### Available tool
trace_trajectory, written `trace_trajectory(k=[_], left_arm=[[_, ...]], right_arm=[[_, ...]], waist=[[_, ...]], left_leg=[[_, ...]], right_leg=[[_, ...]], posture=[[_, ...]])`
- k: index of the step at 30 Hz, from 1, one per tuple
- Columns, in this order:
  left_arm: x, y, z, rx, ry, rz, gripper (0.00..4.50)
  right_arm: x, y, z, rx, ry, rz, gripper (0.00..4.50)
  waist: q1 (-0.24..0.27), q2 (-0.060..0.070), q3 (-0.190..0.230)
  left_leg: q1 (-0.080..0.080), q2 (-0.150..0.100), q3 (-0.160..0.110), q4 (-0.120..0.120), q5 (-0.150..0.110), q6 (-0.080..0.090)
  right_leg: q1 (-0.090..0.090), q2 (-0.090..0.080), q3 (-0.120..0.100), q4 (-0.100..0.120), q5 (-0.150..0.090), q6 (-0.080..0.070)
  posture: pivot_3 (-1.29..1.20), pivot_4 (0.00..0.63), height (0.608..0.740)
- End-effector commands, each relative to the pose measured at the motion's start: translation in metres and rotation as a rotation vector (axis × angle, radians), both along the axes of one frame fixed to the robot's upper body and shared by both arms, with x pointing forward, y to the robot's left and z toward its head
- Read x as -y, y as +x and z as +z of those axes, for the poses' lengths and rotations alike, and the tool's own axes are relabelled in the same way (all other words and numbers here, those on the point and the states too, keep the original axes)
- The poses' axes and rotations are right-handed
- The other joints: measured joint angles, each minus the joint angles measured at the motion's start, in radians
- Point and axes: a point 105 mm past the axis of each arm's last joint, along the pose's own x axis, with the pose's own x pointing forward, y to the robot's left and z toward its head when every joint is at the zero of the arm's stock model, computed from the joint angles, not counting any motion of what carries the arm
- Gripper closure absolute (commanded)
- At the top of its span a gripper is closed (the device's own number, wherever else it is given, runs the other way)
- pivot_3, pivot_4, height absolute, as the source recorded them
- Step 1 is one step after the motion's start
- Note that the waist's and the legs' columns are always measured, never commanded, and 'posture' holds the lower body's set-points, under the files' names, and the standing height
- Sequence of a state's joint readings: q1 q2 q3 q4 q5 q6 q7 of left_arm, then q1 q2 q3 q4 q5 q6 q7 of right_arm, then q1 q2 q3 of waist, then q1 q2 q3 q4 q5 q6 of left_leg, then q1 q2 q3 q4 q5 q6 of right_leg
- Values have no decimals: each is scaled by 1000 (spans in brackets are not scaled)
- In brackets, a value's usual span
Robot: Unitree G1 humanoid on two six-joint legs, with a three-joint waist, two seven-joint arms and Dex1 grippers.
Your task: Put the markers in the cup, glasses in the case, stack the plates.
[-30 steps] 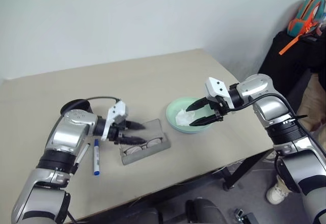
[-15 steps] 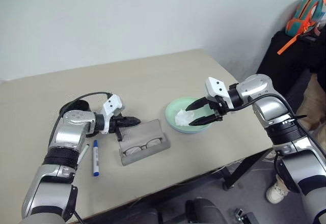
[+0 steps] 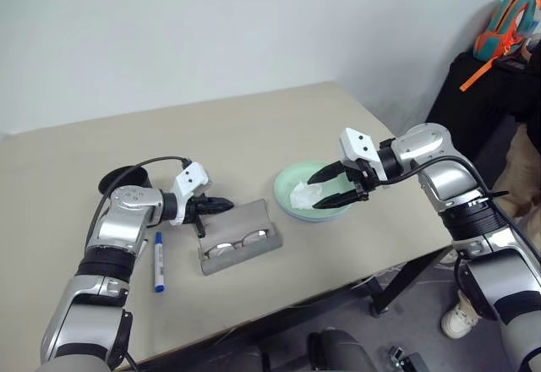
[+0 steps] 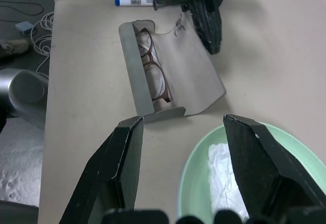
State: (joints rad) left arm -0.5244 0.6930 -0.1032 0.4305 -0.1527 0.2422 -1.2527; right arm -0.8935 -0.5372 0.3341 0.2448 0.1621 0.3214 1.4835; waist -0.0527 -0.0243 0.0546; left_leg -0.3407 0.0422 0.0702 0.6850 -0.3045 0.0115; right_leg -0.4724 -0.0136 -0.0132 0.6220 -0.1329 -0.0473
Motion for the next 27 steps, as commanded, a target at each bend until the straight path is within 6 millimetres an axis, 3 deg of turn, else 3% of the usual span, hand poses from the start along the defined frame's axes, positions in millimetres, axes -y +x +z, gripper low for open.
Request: trace_trajectory(k=[1,14,23,27], left_arm=[[12,-20,3,-48,9,-120,4474],[27,-48,-6,-96,54,-220,4474],[31,-49,28,5,-72,-121,4474],[22,-47,43,65,-143,40,4474]], right_arm=[[-3,0,13,50,22,16,1779],[-5,0,14,55,26,24,1779],[-5,-2,13,50,31,20,1779],[-5,-4,12,42,30,23,1779]], waist=[[-2,0,0],[-1,-1,0],[-2,-1,0],[-2,-1,0]], left_leg=[[0,0,0,0,0,0],[1,0,-1,0,0,0],[1,0,-1,0,0,0],[1,1,-1,0,0,0]], right_leg=[[0,0,0,0,0,0],[0,0,0,0,-1,-1],[0,0,0,0,-1,-2],[0,0,0,0,-1,-1]], posture=[[0,0,738],[0,0,738],[0,0,738],[0,0,738]])
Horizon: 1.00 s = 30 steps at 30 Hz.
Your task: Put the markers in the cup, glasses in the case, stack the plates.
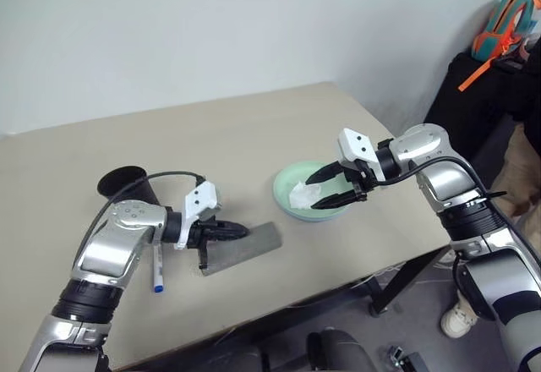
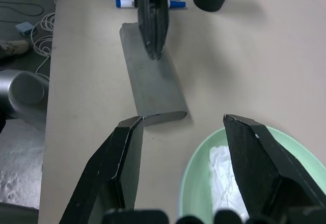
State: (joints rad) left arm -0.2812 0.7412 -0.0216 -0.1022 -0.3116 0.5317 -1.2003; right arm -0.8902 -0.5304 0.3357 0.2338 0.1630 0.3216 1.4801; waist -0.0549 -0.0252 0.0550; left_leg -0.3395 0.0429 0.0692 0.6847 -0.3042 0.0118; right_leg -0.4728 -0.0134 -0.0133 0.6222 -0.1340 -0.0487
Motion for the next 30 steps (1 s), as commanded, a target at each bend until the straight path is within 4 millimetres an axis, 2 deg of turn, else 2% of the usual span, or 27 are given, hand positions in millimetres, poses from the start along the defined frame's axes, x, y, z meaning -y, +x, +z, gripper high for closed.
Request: trace_trajectory(k=[1,8,10,11,15,17,22,26,30], left_arm=[[-8,3,25,88,-67,130,4474],[-20,-14,41,16,-105,372,4474],[-22,-17,42,-5,-113,451,4105],[-23,-18,42,-15,-117,480,3882],[-36,-27,29,-102,-16,640,2455],[-40,-30,30,-98,7,680,1783],[-60,-45,37,-106,95,740,39],[-84,-61,48,-134,145,772,39],[-105,-74,50,-164,192,805,39]], right_arm=[[-1,-3,11,37,25,14,1779],[-2,-6,8,22,21,28,1779],[-2,-7,7,19,19,34,1779],[-3,-7,7,17,18,36,1779],[-4,-8,5,8,14,52,1779],[-5,-9,4,5,12,58,1779],[-6,-9,4,2,5,71,1779],[-7,-8,4,-1,0,83,1779],[-9,-7,4,-1,-2,91,1779]], waist=[[0,0,0],[0,-1,0],[0,-1,0],[0,-1,0],[0,-4,2],[-1,-5,2],[-2,-6,2],[-2,-6,2],[-4,-6,2]], left_leg=[[0,0,0,0,0,0],[2,0,0,0,0,0],[2,0,0,0,0,0],[3,0,0,0,0,0],[9,0,-1,-1,0,0],[15,0,-1,-3,0,-1],[16,0,-1,-3,0,-1],[16,0,-2,-5,0,-1],[16,0,-1,-7,0,-1]], right_leg=[[0,0,0,0,0,0],[0,0,0,0,0,0],[0,0,0,0,0,0],[1,0,0,0,0,0],[6,0,0,-1,0,0],[12,0,0,-2,-1,0],[11,1,0,-2,-1,-1],[10,1,-1,-2,-1,-1],[9,0,-1,-3,-1,-1]], posture=[[0,0,738],[0,0,738],[0,0,738],[0,0,738],[0,0,738],[0,0,738],[0,0,738],[0,0,738],[0,0,738]])
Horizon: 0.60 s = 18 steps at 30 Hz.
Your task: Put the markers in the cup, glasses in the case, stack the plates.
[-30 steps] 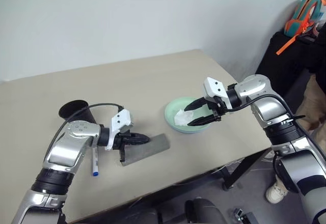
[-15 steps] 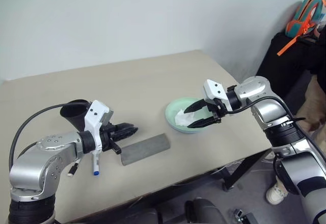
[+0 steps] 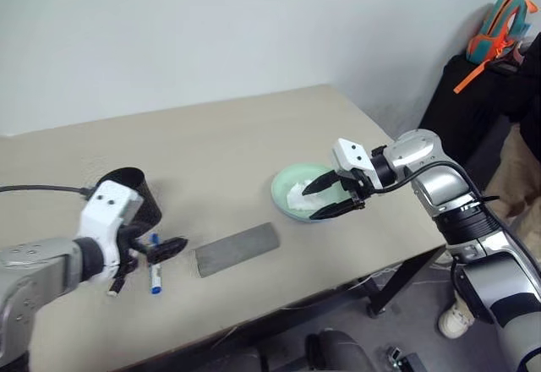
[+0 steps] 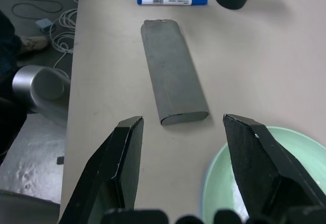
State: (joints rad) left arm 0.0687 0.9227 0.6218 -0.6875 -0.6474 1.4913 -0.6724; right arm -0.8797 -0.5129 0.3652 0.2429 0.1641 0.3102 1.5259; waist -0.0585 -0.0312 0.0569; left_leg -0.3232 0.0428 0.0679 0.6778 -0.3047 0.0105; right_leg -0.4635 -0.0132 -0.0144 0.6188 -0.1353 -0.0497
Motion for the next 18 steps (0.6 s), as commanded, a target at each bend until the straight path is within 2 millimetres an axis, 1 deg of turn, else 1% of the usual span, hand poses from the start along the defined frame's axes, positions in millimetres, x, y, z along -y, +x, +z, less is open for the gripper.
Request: trace_trajectory(k=[1,3,5,9,14,18], left_arm=[[-15,-6,11,18,30,26,39],[-31,-10,6,-13,46,102,39],[-42,-12,0,-34,50,165,39],[-52,-17,-11,-68,59,226,39],[-72,-18,-24,-99,81,334,39],[-77,-18,-30,-113,84,347,39]], right_arm=[[-4,2,14,44,22,28,1779],[-4,2,14,44,22,30,1779],[-4,3,15,45,23,31,1779],[-4,3,15,45,23,30,1779],[-3,3,15,45,22,28,1779],[-3,3,15,46,22,26,1779]], waist=[[0,0,0],[2,0,0],[3,0,0],[3,0,0],[3,-1,0],[3,-1,0]], left_leg=[[0,0,0,0,0,0],[-1,1,0,-1,0,-1],[-1,1,0,-2,-1,-1],[-2,1,1,-4,-2,-4],[-2,1,2,-7,-3,-5],[-2,1,1,-10,-3,-5]], right_leg=[[0,0,0,-1,0,0],[0,0,-1,-3,0,0],[0,0,-2,-5,0,0],[1,-1,-2,-10,0,0],[0,-1,-2,-11,0,0],[-1,-1,-3,-11,0,0]], posture=[[0,0,738],[0,0,738],[0,0,738],[0,0,738],[0,0,738],[0,0,738]])
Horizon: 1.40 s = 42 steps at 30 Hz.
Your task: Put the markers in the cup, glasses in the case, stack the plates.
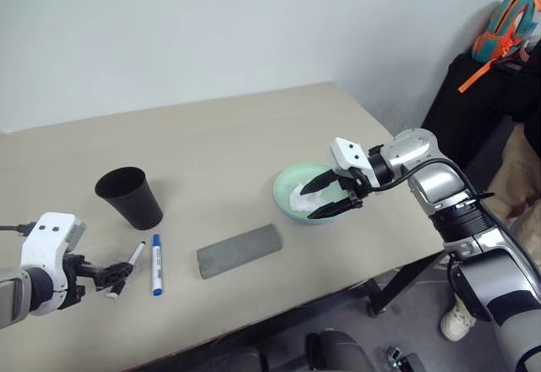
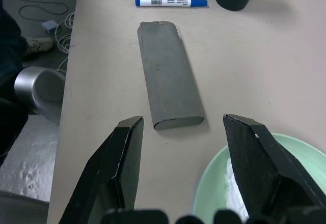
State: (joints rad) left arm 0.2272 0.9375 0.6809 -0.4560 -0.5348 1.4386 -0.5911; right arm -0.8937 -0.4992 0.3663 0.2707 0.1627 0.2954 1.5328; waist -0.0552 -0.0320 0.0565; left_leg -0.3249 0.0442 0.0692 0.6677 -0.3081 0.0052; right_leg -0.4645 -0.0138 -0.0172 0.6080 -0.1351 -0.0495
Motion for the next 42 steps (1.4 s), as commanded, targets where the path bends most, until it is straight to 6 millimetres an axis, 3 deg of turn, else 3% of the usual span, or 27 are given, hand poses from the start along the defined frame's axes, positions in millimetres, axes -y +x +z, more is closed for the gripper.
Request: trace_trajectory(k=[1,22,32,42], left_arm=[[-2,4,1,17,24,-9,39],[1,1,-31,-84,13,-34,39],[3,5,-31,-75,3,-44,39],[11,31,-21,-20,20,-81,39]], right_arm=[[0,2,15,48,17,15,1779],[0,3,17,59,23,3,1779],[-1,3,17,61,26,3,1779],[-2,3,18,62,26,9,1779]], waist=[[0,0,0],[0,0,0],[0,0,0],[1,0,0]], left_leg=[[0,0,0,0,0,0],[0,0,1,0,0,-1],[0,0,1,0,0,-1],[0,0,0,0,0,-1]], right_leg=[[0,0,0,0,0,0],[0,0,0,0,0,0],[0,0,0,0,0,0],[0,0,0,0,0,0]], posture=[[0,0,738],[0,0,738],[0,0,738],[0,0,738]])
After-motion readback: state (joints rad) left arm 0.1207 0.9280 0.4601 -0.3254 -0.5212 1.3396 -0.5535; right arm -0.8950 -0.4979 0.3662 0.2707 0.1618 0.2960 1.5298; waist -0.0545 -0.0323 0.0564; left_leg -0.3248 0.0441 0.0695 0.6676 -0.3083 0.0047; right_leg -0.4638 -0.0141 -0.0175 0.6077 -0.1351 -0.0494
